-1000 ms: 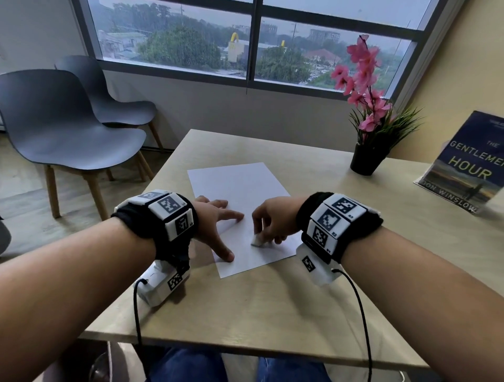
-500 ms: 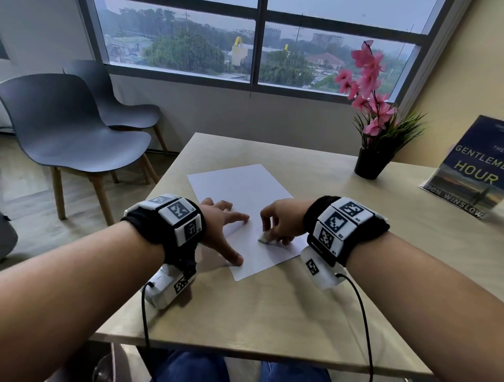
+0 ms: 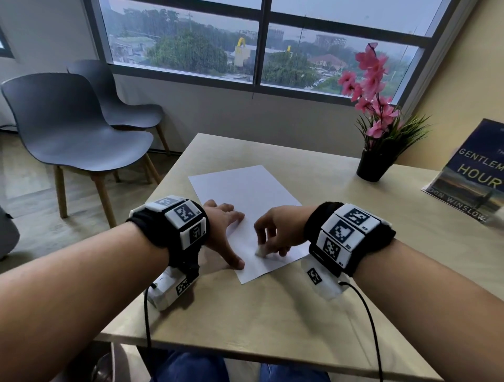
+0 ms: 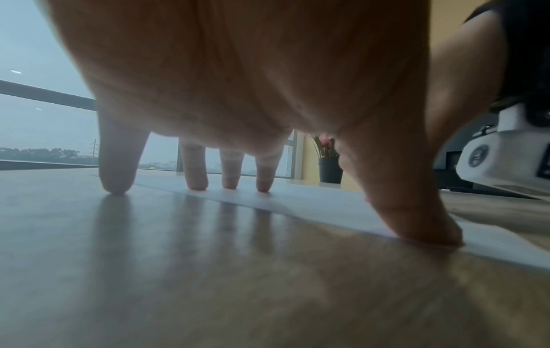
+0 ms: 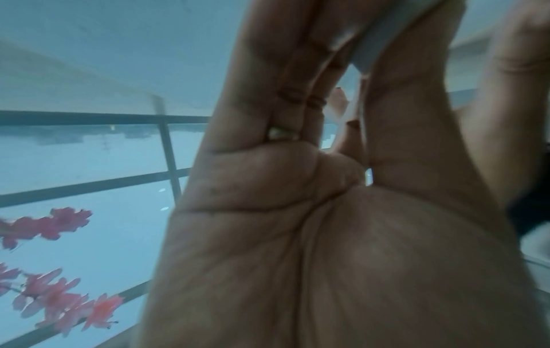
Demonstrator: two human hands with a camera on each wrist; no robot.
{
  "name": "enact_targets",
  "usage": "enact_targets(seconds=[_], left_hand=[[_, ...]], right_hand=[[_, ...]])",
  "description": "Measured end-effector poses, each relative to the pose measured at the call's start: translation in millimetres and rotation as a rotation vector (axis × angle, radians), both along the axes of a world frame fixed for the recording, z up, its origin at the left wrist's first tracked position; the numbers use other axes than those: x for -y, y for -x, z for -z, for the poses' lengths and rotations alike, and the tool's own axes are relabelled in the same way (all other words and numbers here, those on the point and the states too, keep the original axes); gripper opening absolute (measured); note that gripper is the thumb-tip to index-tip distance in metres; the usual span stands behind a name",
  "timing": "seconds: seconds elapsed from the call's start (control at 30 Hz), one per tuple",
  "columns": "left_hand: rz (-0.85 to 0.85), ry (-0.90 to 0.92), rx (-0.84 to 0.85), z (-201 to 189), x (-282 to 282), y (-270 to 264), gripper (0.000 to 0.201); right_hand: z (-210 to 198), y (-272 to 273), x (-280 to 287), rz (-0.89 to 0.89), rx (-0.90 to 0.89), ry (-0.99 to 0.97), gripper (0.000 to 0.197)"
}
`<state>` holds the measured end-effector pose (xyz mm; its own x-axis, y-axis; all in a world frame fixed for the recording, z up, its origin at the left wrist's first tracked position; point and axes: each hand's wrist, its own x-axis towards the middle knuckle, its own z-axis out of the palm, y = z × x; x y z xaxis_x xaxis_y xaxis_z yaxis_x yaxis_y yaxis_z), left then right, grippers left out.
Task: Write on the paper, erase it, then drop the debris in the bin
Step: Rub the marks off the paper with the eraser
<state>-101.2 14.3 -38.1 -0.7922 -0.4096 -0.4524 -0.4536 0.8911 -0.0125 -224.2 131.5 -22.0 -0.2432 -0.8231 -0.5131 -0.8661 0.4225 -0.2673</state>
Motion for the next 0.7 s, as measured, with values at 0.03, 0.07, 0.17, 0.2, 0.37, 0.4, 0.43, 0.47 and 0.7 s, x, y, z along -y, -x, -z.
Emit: enact_targets(seconds=[0.03, 0.07, 0.17, 0.2, 0.37, 0.4, 0.43, 0.47, 0.7], left_hand=[[-0.001, 0.0, -0.001, 0, 0, 0, 0.116], [-0.001, 0.0, 0.0, 0, 0, 0, 0.116], [-0.003, -0.005, 0.001, -1, -1, -1, 0.116], [-0.003, -0.006, 0.002, -1, -1, -1, 0.116], [0.003, -0.001, 0.008, 0, 0, -1, 0.117], [0.003, -0.001, 0.008, 0, 0, -1, 0.117], [0.003, -0.002, 0.008, 0, 0, -1, 0.117], [0.003, -0.003, 0.009, 1, 0, -1, 0.117], [0.008, -0.001, 0.017, -1, 0, -1, 0.115]], right_hand=[[-1, -2, -2, -0.023, 0.02, -0.016, 0.019], [-2, -2, -3, -0.034, 0.023, -0.023, 0.018], [-1, 4, 7, 0.014, -0.025, 0.031, 0.02], [0, 6, 11, 0.038, -0.041, 0.052, 0.02], [-1, -1, 6, -0.006, 0.036, -0.018, 0.022], [-1, -3, 4, -0.026, 0.05, -0.036, 0.022], [-2, -3, 4, -0.034, 0.051, -0.04, 0.021], [-1, -2, 6, -0.029, 0.043, -0.028, 0.019], [-1, -5, 13, -0.003, 0.028, 0.02, 0.018]])
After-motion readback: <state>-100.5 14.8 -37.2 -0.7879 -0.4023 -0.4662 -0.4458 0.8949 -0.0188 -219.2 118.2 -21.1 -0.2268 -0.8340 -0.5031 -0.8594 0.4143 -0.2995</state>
